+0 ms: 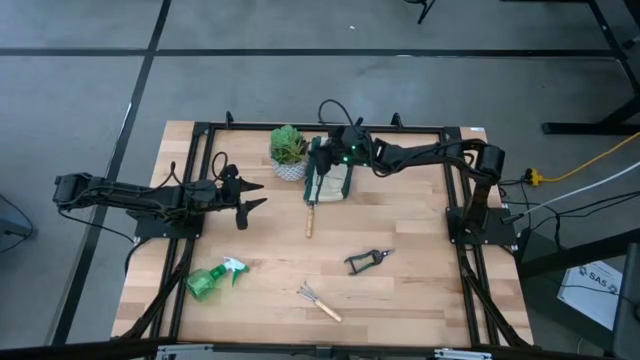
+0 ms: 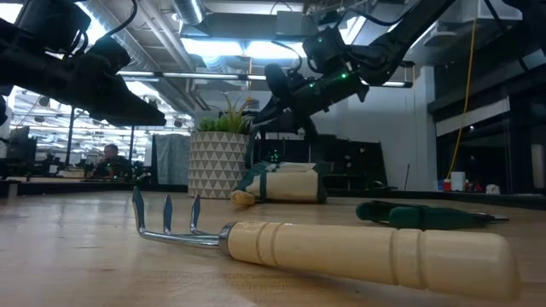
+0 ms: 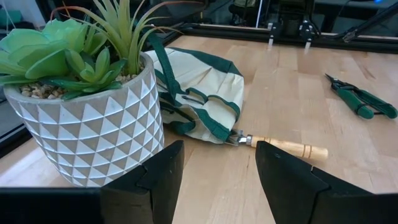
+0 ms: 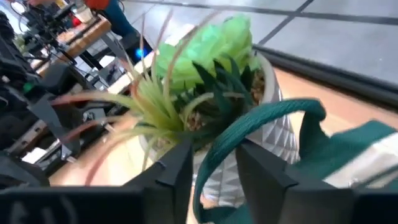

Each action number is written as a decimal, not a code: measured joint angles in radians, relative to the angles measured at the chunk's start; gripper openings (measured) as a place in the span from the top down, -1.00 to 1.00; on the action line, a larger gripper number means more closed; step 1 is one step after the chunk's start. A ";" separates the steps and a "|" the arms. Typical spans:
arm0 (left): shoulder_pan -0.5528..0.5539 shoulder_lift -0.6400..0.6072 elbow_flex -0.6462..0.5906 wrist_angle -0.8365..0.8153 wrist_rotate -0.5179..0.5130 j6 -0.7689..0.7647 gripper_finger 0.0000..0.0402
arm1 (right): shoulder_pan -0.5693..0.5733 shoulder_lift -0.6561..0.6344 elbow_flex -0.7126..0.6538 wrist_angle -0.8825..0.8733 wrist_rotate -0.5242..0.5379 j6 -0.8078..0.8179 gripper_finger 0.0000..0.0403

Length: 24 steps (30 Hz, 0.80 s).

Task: Pick & Place Garden tools in Gardening bag
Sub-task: Prepare the gardening bag

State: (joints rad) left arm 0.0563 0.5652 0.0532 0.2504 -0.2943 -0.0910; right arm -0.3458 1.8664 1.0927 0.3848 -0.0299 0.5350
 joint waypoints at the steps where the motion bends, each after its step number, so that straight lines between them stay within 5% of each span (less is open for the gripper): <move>1: 0.000 0.000 0.000 0.000 0.000 0.000 0.02 | 0.000 0.000 0.000 -0.011 0.000 -0.002 0.47; 11: 0.000 0.000 0.000 0.000 0.000 0.000 0.02 | 0.000 -0.003 0.000 -0.017 -0.010 -0.071 0.91; 18: 0.000 0.000 0.000 0.000 0.000 0.000 0.02 | -0.006 -0.051 0.000 0.000 -0.077 -0.072 0.94; 24: 0.000 0.000 0.000 0.000 0.000 0.000 0.02 | -0.019 -0.128 0.000 0.063 -0.241 -0.040 0.94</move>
State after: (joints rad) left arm 0.0559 0.5652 0.0532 0.2504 -0.2943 -0.0910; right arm -0.3650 1.7380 1.0931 0.4479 -0.2711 0.4953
